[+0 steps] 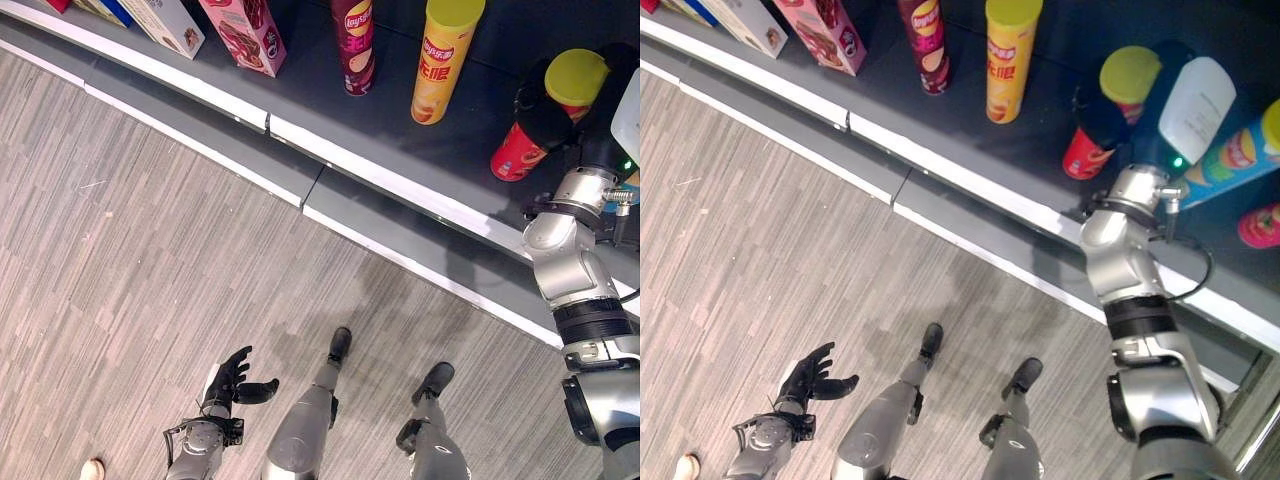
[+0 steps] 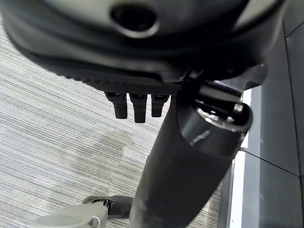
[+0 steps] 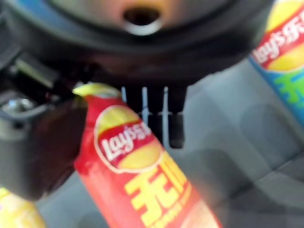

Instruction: Put the goods on the table back onto the shelves and tidy them up.

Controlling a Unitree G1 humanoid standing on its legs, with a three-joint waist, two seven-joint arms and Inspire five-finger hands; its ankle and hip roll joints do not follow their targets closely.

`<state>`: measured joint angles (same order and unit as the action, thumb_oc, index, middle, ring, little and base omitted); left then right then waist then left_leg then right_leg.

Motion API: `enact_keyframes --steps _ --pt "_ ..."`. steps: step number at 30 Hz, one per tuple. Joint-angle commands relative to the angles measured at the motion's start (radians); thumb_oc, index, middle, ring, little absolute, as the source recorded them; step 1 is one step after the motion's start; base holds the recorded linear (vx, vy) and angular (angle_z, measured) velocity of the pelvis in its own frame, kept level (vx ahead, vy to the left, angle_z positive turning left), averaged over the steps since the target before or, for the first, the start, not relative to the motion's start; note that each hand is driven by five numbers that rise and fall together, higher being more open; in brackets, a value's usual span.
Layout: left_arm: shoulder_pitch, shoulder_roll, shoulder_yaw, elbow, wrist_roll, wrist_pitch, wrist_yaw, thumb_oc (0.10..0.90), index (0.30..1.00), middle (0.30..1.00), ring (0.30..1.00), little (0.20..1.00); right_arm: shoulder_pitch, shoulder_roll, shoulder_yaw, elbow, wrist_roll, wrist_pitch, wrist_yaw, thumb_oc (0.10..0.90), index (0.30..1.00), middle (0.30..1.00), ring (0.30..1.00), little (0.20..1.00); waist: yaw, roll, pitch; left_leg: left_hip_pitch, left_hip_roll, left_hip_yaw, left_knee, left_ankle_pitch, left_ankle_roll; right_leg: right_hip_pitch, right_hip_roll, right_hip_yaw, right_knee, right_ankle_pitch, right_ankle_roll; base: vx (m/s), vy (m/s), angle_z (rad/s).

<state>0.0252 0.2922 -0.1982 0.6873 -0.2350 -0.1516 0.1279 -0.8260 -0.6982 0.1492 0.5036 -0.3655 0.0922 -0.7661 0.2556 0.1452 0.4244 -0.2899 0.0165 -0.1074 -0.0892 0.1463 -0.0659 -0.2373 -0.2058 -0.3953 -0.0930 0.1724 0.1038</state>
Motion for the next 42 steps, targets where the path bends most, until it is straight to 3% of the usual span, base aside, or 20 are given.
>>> enact_keyframes --steps 1,11,12,14,15,26,32,36,40,42 --pt "0.009 0.084 -0.082 0.004 -0.025 -0.039 0.044 0.8 0.9 0.9 0.9 0.9 -0.126 -0.074 0.031 -0.022 0.003 -0.057 -0.071 0.4 0.3 0.3 0.3 0.3 0.0 -0.016 -0.071 -0.032 0.006 0.037 0.002 -0.054 -0.042 0.086 -0.089 0.005 0.014 -0.068 0.122 0.02 -0.014 0.03" --pt "0.008 0.084 -0.081 0.008 -0.029 -0.041 0.05 0.8 0.9 0.9 0.9 0.9 -0.144 -0.07 0.041 0.022 0.034 -0.062 -0.08 0.4 0.3 0.3 0.3 0.3 0.006 -0.017 -0.071 -0.029 0.004 0.034 0.002 -0.06 -0.044 0.091 -0.091 -0.001 0.016 -0.074 0.123 0.0 -0.001 0.02" --pt "0.008 0.085 -0.082 0.01 -0.027 -0.041 0.05 0.8 0.9 0.9 0.9 0.9 -0.146 -0.07 0.041 0.024 0.037 -0.063 -0.081 0.471 0.406 0.406 0.406 0.406 0.006 -0.017 -0.072 -0.029 0.004 0.035 0.002 -0.06 -0.043 0.092 -0.092 -0.001 0.016 -0.074 0.124 0.0 0.0 0.0" --pt "0.006 0.085 -0.084 0.011 -0.026 -0.041 0.051 0.8 0.9 0.9 0.9 0.9 -0.147 -0.071 0.045 0.028 0.037 -0.061 -0.081 0.761 0.841 0.841 0.841 0.841 0.006 -0.016 -0.073 -0.033 0.002 0.034 0.002 -0.055 -0.042 0.089 -0.093 -0.002 0.014 -0.068 0.124 0.0 0.0 0.0" --pt "0.005 0.084 -0.083 0.01 -0.028 -0.04 0.051 0.8 0.9 0.9 0.9 0.9 -0.147 -0.072 0.046 0.03 0.037 -0.06 -0.082 0.8 0.9 0.9 0.9 0.9 0.007 -0.016 -0.074 -0.032 0.002 0.033 0.002 -0.055 -0.042 0.089 -0.093 -0.003 0.014 -0.068 0.124 0.0 0.0 0.0" --pt "0.0 0.084 -0.084 0.012 -0.026 -0.035 0.056 0.8 0.9 0.9 0.9 0.9 -0.119 -0.067 0.032 -0.001 0.035 -0.062 -0.082 0.8 0.9 0.9 0.9 0.9 0.0 -0.021 -0.08 -0.021 0.005 0.036 0.002 -0.065 -0.042 0.097 -0.092 0.002 0.016 -0.074 0.125 0.0 0.0 0.0" --pt "-0.013 0.08 -0.069 0.037 0.002 -0.005 0.047 0.8 0.9 0.9 0.9 0.9 -0.029 -0.033 -0.027 -0.226 -0.001 -0.088 -0.067 0.8 0.9 0.9 0.9 0.9 -0.026 -0.052 -0.104 0.004 0.017 0.054 0.002 -0.07 -0.04 0.111 -0.083 0.008 0.01 -0.071 0.123 0.0 0.0 0.0" --pt "-0.003 0.081 -0.017 0.098 0.05 0.041 0.03 0.8 0.9 0.9 0.9 0.9 0.186 0.074 -0.073 -0.487 0.047 -0.167 0.07 0.8 0.9 0.9 0.9 0.9 -0.071 -0.105 -0.151 0.062 0.038 0.089 0.002 -0.091 -0.038 0.143 -0.071 0.024 0.006 -0.071 0.119 0.06 -0.023 -0.04" --pt "0.018 0.076 0.02 0.125 0.081 0.058 0.011 0.8 0.9 0.9 0.9 0.9 0.33 0.123 -0.082 -0.586 0.157 -0.225 0.195 0.8 0.9 0.9 0.9 0.9 -0.103 -0.135 -0.18 0.102 0.046 0.113 0.002 -0.104 -0.034 0.164 -0.063 0.036 0.006 -0.074 0.117 0.08 0.006 -0.21" --pt "0.043 0.069 0.089 0.157 0.107 0.074 -0.018 0.8 0.9 0.9 0.9 0.9 0.526 0.157 -0.077 -0.69 0.41 -0.32 0.421 0.8 0.9 0.9 0.9 0.9 -0.157 -0.173 -0.21 0.156 0.061 0.159 0.002 -0.122 -0.035 0.186 -0.052 0.061 0.006 -0.074 0.115 0.1 0.034 -0.5"
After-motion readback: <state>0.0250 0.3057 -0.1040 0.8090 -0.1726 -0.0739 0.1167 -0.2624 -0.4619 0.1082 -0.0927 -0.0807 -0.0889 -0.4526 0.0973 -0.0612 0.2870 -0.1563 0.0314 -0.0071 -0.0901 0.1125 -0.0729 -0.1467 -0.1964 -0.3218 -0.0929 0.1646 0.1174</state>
